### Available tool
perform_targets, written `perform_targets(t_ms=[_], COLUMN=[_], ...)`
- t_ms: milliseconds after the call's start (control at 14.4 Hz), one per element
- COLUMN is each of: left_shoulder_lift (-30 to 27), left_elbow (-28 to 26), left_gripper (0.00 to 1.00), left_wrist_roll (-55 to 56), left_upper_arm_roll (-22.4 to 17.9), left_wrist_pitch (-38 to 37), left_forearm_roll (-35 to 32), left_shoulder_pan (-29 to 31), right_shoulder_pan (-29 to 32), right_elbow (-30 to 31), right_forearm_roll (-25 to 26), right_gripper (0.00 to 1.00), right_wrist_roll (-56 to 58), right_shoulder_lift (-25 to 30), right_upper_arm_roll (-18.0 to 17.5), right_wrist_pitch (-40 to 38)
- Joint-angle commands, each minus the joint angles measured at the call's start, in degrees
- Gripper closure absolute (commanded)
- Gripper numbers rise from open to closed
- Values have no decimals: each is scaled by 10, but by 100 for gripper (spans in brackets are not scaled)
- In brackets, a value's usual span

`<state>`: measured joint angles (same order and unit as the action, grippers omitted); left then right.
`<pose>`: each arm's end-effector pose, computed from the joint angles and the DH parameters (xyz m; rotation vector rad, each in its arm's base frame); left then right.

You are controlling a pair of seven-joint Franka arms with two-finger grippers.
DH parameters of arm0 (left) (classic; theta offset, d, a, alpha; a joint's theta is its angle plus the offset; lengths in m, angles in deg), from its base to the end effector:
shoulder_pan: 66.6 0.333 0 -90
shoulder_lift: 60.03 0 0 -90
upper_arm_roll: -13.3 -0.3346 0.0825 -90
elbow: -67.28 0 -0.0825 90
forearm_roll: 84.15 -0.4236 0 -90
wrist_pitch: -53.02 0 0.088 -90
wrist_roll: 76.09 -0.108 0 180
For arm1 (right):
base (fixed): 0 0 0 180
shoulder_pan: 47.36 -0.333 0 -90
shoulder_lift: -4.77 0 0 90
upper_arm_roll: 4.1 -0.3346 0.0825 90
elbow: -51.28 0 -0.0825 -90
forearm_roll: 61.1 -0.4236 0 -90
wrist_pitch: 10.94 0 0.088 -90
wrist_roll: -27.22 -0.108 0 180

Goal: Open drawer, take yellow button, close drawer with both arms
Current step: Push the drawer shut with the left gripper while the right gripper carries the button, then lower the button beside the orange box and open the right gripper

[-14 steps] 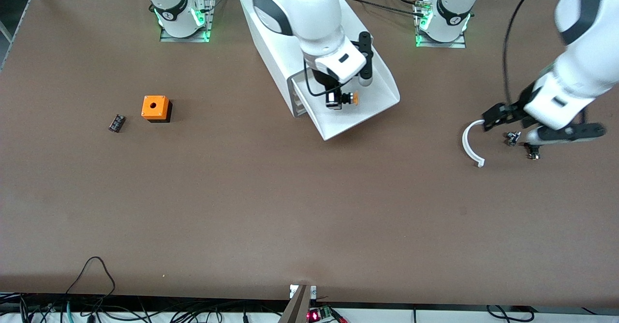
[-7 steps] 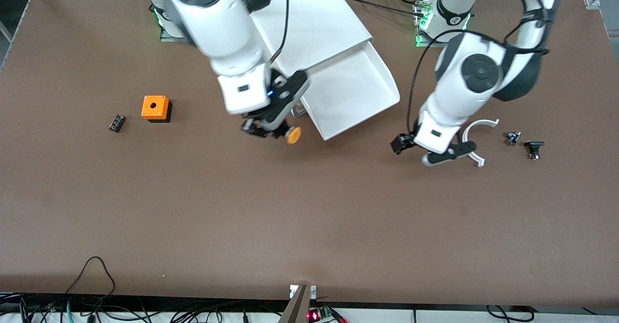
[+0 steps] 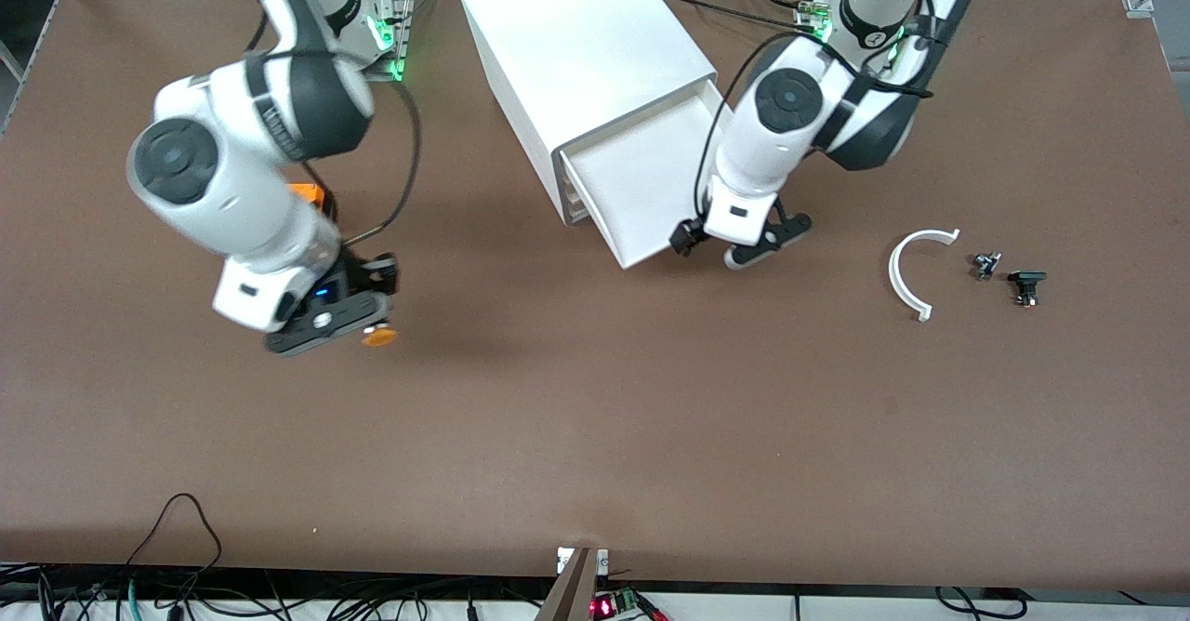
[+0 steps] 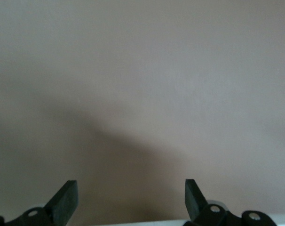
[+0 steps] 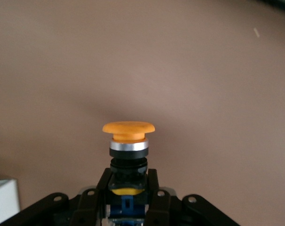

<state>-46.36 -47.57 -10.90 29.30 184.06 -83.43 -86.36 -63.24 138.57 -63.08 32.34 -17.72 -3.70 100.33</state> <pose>0.5179 -0.3668 0.3410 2.9461 0.8009 -0.0366 0.6945 0.1955 0.4392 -3.0625 -0.5383 -0.0361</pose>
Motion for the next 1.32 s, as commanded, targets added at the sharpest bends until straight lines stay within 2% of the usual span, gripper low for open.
perform_targets(t_ms=[0,139,347,416,554,762,970,1040,1109,1178,1248], left_shoulder_lift=[-51,-62,-72,-73,-74,-75,-75,-74,-74,-79,-89], left_elbow=[-55,-71,-88,-91,-90,-88,-80,-71,-64,-62,-53], left_gripper=[0,0,0,0,0,0,0,0,0,0,0], left_wrist_roll=[15,9,13,11,12,5,4,3,1,-9,-30], left_upper_arm_roll=[38,72,133,154,167,165,144,115,85,63,41], left_wrist_pitch=[-2,-14,-15,-15,-15,-10,18,24,39,45,44], left_forearm_roll=[7,7,10,11,11,11,6,8,10,7,5], left_shoulder_pan=[3,3,3,3,3,9,52,67,72,73,77], right_shoulder_pan=[56,91,136,145,169,193,197,198,199,199,198], right_elbow=[88,124,181,202,247,324,372,374,373,371,366], right_forearm_roll=[18,44,53,77,111,110,110,110,109,109,107], right_gripper=[82,82,82,82,82,82,81,75,44,0,0], right_wrist_roll=[-1,8,26,27,33,61,62,61,55,53,53], right_shoulder_lift=[39,35,32,24,8,-4,-11,-12,-13,-9,0], right_upper_arm_roll=[-12,-11,-11,-11,-11,-11,-11,-11,-11,-11,-11], right_wrist_pitch=[20,39,75,102,180,309,387,389,384,380,364])
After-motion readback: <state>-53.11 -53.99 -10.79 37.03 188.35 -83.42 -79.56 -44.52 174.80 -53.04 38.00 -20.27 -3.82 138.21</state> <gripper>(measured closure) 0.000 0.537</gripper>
